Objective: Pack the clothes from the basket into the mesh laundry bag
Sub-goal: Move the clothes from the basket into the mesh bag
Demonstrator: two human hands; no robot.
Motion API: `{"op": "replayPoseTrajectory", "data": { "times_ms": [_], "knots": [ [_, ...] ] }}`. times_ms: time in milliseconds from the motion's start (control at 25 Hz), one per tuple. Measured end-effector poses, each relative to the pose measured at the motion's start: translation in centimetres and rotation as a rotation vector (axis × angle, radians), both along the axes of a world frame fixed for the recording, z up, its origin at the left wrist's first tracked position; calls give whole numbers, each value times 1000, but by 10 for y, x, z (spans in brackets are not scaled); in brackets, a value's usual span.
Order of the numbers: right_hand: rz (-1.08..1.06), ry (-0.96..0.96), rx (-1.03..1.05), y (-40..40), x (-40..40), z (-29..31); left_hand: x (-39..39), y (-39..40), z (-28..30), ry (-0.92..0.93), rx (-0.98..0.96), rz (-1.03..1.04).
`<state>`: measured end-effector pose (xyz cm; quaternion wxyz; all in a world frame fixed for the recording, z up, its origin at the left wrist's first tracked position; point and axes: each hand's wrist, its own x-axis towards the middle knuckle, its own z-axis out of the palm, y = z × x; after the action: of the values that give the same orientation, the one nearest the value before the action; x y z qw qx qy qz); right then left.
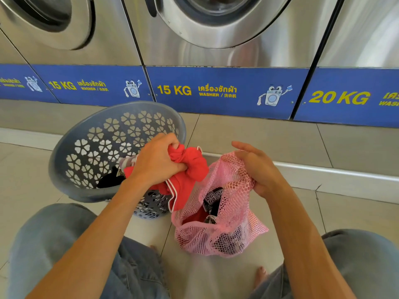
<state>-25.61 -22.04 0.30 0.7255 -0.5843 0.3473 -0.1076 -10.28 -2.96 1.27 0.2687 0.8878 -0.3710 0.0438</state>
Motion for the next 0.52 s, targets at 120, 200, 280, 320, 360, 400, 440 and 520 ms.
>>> {"op": "replayPoseTrajectory", "data": {
  "times_ms": [120, 200, 280, 320, 360, 400, 440, 520],
  "knots": [
    [-22, -5, 8, -1, 4, -1, -3, 9, 3, 132, -162, 38],
    [-27, 5, 9, 1, 7, -1, 1, 11, 7, 207, -199, 64],
    [-23, 9, 5, 2, 10, -1, 6, 10, 11, 313, -237, 79],
    [-18, 12, 4, 2, 10, -1, 9, 10, 14, 379, -282, 103],
    [-13, 15, 6, 3, 9, 0, 11, 9, 20, 466, -356, 138],
    [-9, 16, 9, 3, 8, 1, 15, 10, 28, 555, -464, 180],
    [-8, 16, 14, 3, 8, 2, 20, 12, 39, 636, -587, 203],
    [-16, 18, 13, 2, 7, 2, 28, 18, 59, 740, -814, 168]
  ]
}}
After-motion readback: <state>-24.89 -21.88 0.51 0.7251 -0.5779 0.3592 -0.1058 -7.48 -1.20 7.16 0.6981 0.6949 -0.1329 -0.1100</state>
